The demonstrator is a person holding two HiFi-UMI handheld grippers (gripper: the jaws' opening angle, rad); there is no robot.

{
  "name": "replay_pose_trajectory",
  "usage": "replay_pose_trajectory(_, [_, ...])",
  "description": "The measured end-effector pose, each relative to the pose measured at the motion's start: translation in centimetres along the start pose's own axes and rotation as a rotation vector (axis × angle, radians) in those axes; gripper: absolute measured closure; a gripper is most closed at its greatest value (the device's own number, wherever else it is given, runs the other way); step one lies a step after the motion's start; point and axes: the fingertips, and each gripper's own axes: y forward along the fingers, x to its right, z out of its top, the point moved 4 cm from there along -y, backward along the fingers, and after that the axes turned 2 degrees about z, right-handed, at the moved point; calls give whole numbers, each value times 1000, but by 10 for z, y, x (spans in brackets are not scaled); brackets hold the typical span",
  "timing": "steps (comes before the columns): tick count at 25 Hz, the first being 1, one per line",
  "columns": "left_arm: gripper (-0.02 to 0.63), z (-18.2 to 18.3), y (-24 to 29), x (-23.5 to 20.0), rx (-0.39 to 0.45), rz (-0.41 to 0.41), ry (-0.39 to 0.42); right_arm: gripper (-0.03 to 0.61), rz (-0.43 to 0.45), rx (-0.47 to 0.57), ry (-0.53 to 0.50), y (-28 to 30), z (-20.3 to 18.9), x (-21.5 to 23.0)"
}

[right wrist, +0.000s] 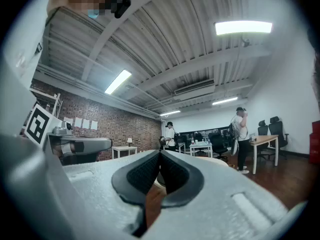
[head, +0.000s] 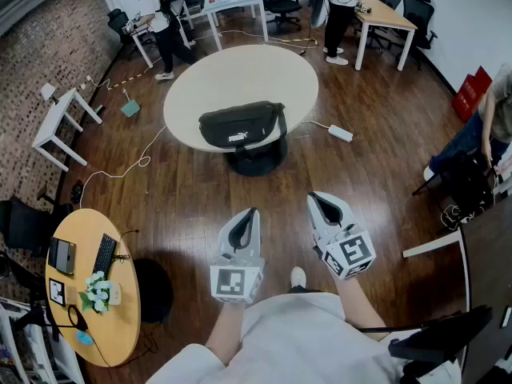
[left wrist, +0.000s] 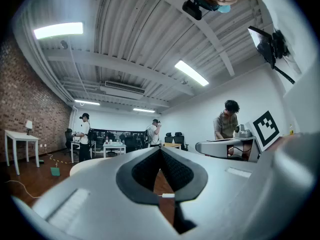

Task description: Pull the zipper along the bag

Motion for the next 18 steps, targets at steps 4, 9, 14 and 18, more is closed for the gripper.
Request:
replay_pose_trajectory(4, [598,-12,42,-15,-11,29,0,588,32,-16,24,35,-6,36])
replay_pose_trajectory(9, [598,-39,95,-56,-58,62,-34,588,80,-77,15,94,-35,53])
replay_pose_trajectory(14, [598,-76,172,-114,-98,51,-65,588,97,-116,1,176,-67,80])
replay_pose_trajectory(18, [598,-81,246,-167,-87,-4,-76,588,67,-159,-13,259,-81,123])
